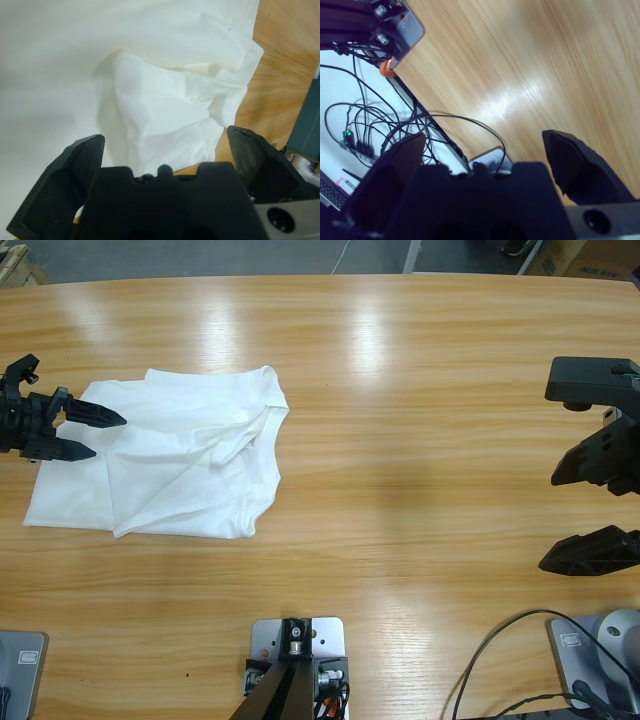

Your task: Fold clothes

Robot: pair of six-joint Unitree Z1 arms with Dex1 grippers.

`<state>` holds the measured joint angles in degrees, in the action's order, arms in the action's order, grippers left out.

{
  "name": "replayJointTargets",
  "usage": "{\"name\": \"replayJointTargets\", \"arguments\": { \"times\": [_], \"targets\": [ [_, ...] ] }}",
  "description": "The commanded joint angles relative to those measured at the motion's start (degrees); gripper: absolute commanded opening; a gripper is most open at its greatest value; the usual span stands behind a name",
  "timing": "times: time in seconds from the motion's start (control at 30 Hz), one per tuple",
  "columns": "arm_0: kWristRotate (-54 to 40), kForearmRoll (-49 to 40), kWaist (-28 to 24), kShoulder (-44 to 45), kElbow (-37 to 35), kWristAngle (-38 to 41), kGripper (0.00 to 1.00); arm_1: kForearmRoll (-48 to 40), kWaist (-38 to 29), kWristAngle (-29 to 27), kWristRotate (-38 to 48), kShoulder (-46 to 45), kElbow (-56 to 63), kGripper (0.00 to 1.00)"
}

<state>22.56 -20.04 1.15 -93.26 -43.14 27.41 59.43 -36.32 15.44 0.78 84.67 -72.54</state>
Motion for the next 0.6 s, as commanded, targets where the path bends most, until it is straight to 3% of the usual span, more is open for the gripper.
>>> {"name": "replayJointTargets", "arguments": {
  "times": [0.03, 0.33, 0.6],
  "targets": [
    [-2.31, 0.8, -0.78, -6.14, -0.24, 2.52, 0.95, 0.76, -0.75, 0.47, 0.73, -0.12, 1.79, 0.945],
    [-2.69, 0.73, 0.7, -12.12, -3.88, 3.05, 0.945, 0.78, -0.77, 0.1, 0.72, 0.05, 1.96, 0.945],
    [-1.99, 0.44, 5.74, -13.76, -8.84, 5.02, 0.945, 0.43, -0.75, 0.12, 0.63, 1.2, 1.51, 0.945]
  ]
}}
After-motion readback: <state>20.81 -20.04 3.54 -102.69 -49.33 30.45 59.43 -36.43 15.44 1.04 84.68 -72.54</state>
